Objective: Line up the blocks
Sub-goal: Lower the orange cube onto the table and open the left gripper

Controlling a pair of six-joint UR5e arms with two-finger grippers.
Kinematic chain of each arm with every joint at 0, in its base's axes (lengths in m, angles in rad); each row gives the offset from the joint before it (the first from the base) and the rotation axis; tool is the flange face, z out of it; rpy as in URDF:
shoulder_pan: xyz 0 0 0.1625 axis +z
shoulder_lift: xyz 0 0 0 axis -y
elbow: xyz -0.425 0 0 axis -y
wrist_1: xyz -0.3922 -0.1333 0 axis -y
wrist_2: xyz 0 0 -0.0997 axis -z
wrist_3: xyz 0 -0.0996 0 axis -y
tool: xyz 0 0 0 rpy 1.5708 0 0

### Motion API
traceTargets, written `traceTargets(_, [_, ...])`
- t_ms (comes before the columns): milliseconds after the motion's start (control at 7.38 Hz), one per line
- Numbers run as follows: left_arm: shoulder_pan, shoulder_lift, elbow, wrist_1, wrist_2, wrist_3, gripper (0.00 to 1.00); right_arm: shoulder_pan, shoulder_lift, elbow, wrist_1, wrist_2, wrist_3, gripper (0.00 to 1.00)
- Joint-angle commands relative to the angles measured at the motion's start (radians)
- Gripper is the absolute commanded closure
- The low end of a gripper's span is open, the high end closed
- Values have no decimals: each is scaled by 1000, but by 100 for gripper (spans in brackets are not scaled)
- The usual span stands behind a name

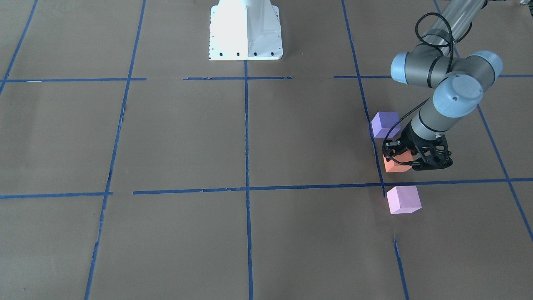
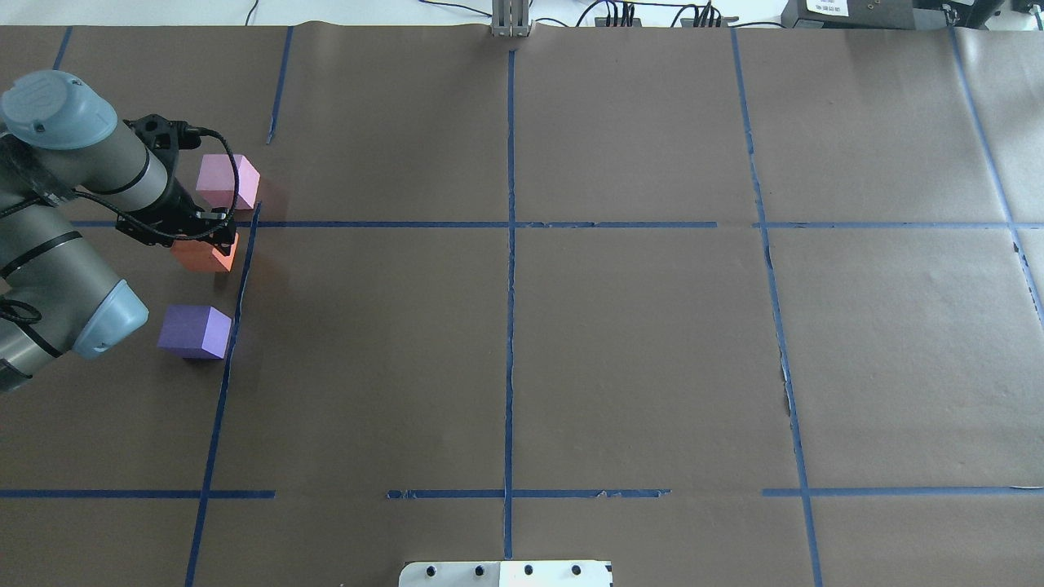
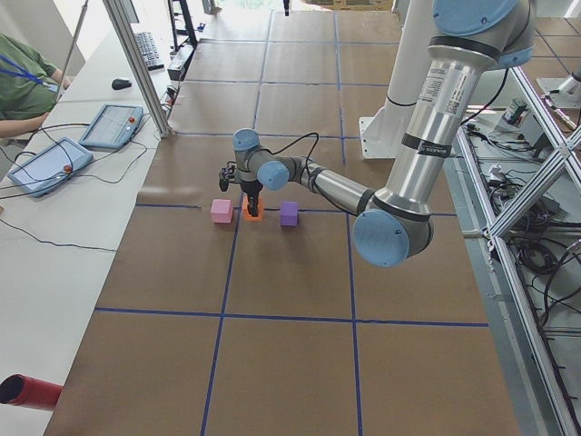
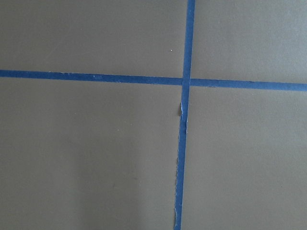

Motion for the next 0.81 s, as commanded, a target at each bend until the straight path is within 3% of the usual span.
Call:
traceTargets(0, [0,-1,9,0,-1,18,0,0,0,1,0,1,0,0])
traceTargets(406, [-34,-13,-3,11,1,18,0,0,0,1,0,-1,0,0])
traceTargets(677, [-101,0,-119,32,1,45,0,-2,0,1,0,-1,0,0])
